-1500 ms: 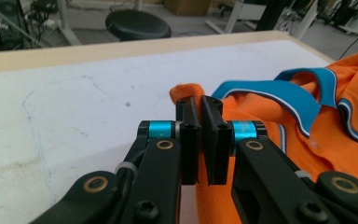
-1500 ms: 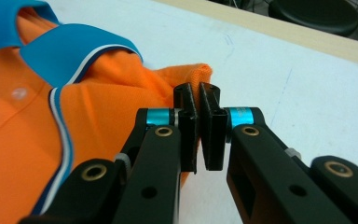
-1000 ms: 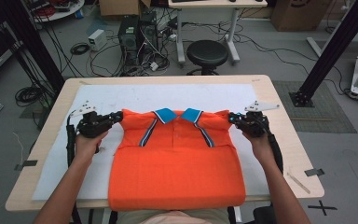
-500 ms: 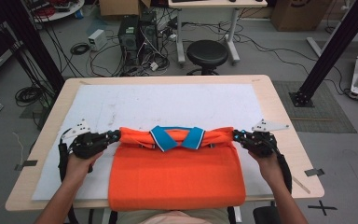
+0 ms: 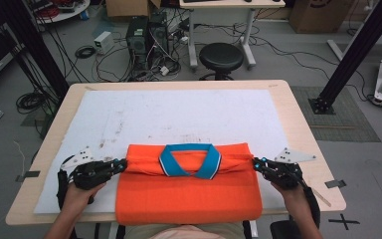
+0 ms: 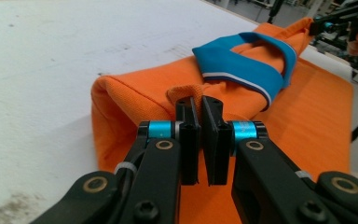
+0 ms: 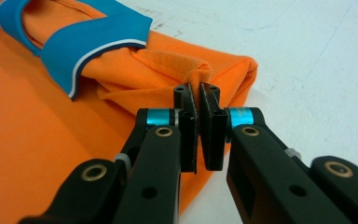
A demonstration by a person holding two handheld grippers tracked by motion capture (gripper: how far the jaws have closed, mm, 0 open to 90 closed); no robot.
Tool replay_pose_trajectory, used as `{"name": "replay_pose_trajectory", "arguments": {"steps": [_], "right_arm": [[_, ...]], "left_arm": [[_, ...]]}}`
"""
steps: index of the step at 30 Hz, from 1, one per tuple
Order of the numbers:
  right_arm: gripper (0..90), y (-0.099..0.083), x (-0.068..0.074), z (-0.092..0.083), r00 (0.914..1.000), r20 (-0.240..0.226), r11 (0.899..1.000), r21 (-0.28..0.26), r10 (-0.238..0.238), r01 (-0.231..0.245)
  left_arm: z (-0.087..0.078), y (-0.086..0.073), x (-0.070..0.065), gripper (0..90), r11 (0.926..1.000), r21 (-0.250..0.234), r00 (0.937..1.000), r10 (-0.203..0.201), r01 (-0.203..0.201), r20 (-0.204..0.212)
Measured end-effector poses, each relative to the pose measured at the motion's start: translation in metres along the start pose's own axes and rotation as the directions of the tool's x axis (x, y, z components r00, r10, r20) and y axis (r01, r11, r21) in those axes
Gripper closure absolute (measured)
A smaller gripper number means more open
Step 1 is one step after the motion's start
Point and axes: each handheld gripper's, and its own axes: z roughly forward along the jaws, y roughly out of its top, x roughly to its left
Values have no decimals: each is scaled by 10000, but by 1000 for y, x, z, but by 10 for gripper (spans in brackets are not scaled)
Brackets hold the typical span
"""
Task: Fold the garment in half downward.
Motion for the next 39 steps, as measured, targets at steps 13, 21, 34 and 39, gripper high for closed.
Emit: {"name": "replay_pose_trajectory", "arguments": {"steps": [13,21,34,39], "right_arm": [[874,-17,13,-16,9984,-372,9982,394,-429,444],[630,-15,10,-19,9994,-292,9998,43,183,-182],[483,30,-25,50,9890,854,9880,859,1211,-1284],[539,25,-35,76,9883,600,9659,2111,1404,-1501]], "left_arm": [[-11,-4,-13,853,9978,460,9931,434,-487,1090],[-7,7,-7,470,10000,32,9995,-11,10,318],[52,28,43,345,9793,1748,9858,-765,1024,-1492],[61,17,45,538,9622,2480,9887,-836,1125,-1243]]}}
